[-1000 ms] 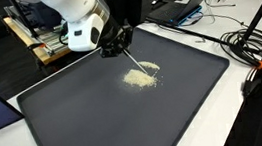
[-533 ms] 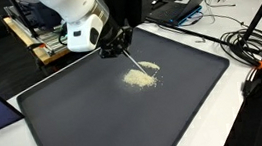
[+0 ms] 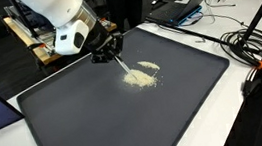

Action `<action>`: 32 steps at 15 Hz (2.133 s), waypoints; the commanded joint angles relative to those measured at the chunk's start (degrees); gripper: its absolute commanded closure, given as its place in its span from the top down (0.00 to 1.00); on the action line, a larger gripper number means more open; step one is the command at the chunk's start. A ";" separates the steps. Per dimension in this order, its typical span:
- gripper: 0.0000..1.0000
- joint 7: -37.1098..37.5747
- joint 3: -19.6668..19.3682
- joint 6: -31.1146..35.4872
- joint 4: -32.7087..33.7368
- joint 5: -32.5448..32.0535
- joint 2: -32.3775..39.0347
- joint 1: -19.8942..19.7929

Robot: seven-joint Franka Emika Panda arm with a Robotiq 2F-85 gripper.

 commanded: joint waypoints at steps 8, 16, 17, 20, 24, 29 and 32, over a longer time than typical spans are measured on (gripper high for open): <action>0.01 -6.46 0.32 19.73 -21.52 11.27 -10.88 1.27; 0.01 -8.82 -0.93 23.84 -29.02 21.39 -14.95 2.12; 0.01 -9.15 -1.12 24.67 -30.26 22.72 -15.75 2.35; 0.01 -10.79 -1.23 27.93 -34.75 26.36 -19.09 3.72; 0.01 -11.10 -0.92 31.94 -40.04 31.17 -23.78 7.11; 0.01 -12.26 3.20 35.41 -43.16 43.12 -26.19 8.28; 0.01 -17.12 3.96 35.42 -43.25 53.81 -24.90 8.77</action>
